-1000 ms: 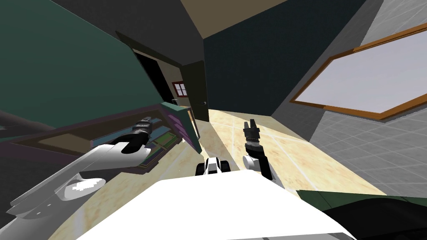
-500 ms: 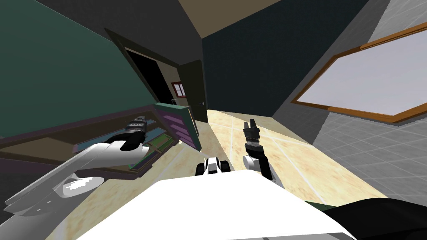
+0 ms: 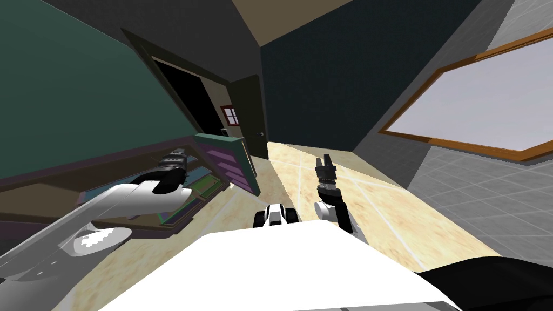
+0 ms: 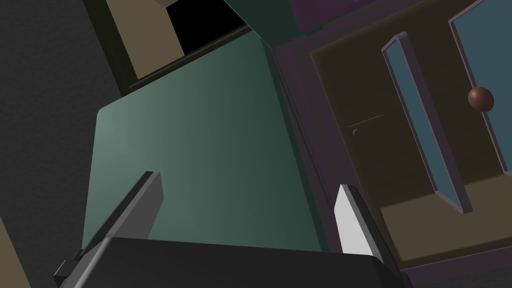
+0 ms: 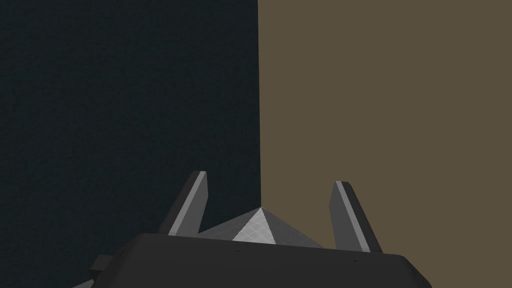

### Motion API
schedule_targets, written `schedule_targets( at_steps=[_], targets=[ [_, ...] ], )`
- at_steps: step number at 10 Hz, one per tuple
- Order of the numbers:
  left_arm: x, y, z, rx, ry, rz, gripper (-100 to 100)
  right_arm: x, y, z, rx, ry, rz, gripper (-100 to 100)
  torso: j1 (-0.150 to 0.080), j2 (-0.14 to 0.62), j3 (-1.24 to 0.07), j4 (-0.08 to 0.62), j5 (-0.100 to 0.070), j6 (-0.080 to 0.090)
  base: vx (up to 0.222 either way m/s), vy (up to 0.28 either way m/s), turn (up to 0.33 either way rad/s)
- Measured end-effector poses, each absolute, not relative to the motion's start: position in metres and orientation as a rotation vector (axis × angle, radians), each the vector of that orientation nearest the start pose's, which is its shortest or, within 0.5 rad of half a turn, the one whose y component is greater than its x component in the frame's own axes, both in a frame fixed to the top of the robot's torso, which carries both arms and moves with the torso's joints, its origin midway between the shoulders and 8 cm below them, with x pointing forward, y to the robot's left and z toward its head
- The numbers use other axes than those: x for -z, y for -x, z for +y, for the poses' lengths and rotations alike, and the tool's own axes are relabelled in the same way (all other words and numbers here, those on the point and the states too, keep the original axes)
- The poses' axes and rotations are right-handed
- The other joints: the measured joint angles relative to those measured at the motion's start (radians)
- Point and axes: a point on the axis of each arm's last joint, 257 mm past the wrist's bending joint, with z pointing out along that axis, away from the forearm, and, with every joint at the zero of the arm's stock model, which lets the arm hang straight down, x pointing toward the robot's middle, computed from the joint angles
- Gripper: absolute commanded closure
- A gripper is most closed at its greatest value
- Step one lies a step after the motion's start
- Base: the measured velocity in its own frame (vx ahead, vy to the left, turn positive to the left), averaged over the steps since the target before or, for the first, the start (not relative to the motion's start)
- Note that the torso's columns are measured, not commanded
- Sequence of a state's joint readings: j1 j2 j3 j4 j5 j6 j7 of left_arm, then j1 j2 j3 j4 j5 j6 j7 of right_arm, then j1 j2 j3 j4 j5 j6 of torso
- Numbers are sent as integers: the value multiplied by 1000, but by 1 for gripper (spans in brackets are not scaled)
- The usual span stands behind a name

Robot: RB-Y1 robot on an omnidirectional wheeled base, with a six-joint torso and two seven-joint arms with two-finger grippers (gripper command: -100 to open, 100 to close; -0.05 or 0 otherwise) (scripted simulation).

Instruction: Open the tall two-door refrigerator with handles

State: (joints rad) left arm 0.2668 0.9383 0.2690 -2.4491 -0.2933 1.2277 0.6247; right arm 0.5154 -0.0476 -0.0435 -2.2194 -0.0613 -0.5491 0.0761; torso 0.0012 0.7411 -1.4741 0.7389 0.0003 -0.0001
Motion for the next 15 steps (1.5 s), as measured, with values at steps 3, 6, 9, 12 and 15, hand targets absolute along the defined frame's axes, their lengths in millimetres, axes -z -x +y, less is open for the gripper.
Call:
schedule_targets(
  at_steps=[3,6,9,12,15],
  targets=[
    [-40,-383,509,310,1201,991,-100,-4,-342,-301,-1215,-648,645,0,-1,-3,-2,-1,0,0,17,26,-17],
    [-60,-375,502,307,1201,989,-100,-4,-342,-301,-1215,-648,645,0,-1,-3,-2,-1,0,0,15,22,-17],
    [-75,-367,494,299,1198,991,-100,-4,-342,-301,-1214,-648,645,0,-1,-3,-2,-1,0,0,15,19,-12],
    [-75,-366,494,297,1200,990,0,-4,-342,-301,-1215,-648,645,0,-2,-3,-2,-1,-1,0,0,0,0],
    [-75,-366,494,297,1200,990,0,-4,-342,-301,-1215,-648,645,0,-1,-3,-2,-1,0,0,0,0,0]
  ],
)
